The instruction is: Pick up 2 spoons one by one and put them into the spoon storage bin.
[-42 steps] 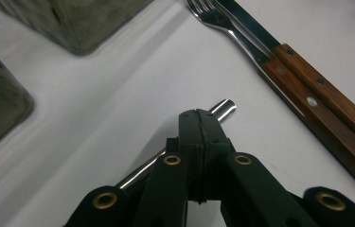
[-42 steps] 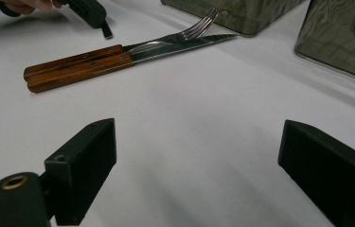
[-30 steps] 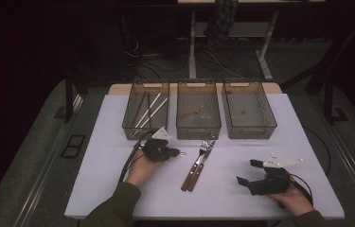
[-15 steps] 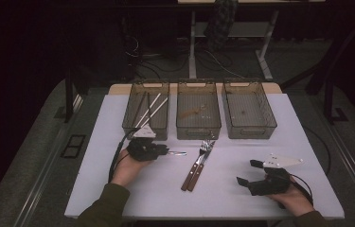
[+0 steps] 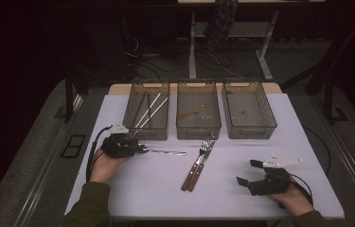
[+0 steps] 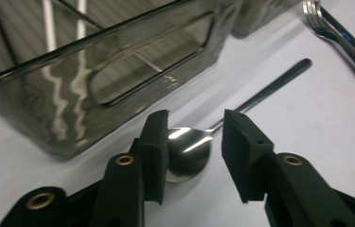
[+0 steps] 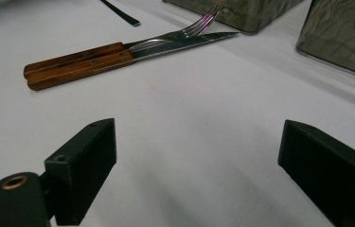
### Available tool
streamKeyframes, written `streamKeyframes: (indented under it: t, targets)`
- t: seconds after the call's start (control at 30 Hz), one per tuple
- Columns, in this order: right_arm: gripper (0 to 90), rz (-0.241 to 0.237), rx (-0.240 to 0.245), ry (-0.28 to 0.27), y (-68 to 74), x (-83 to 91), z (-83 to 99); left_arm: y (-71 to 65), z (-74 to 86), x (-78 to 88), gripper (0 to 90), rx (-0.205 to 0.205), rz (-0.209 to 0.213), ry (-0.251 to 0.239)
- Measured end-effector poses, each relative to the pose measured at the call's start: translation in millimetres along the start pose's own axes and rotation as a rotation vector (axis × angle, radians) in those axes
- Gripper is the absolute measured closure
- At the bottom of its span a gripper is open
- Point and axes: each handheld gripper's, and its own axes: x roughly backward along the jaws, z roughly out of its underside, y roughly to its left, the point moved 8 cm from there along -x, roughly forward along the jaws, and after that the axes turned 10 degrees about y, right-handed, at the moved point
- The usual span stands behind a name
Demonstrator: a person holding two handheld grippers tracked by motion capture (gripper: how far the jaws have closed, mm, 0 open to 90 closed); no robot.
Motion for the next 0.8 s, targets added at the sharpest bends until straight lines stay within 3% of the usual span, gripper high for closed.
streamKeyframes:
  t: [0.1, 0.43, 0.57, 0.8]
  targets:
    - [12.0, 0.0, 0.0, 0.003, 0.1, -0.3, 0.3, 4.9, 0.6, -2.1, 53.8, 0.017, -0.019, 0.0]
    - [12.0, -0.001, 0.001, 0.01, 0.3, -1.3, 1.0, 6.6, 6.1, -18.8, 49.7, 0.039, -0.004, 0.065]
    - [12.0, 0.0, 0.001, 0.01, 0.2, -1.4, 1.0, 6.4, 8.3, -20.9, 49.9, 0.052, 0.006, 0.069]
    - [12.0, 0.001, 0.0, 0.01, 0.1, -1.2, 1.1, 5.2, 10.6, -20.7, 51.7, 0.034, -0.01, 0.067]
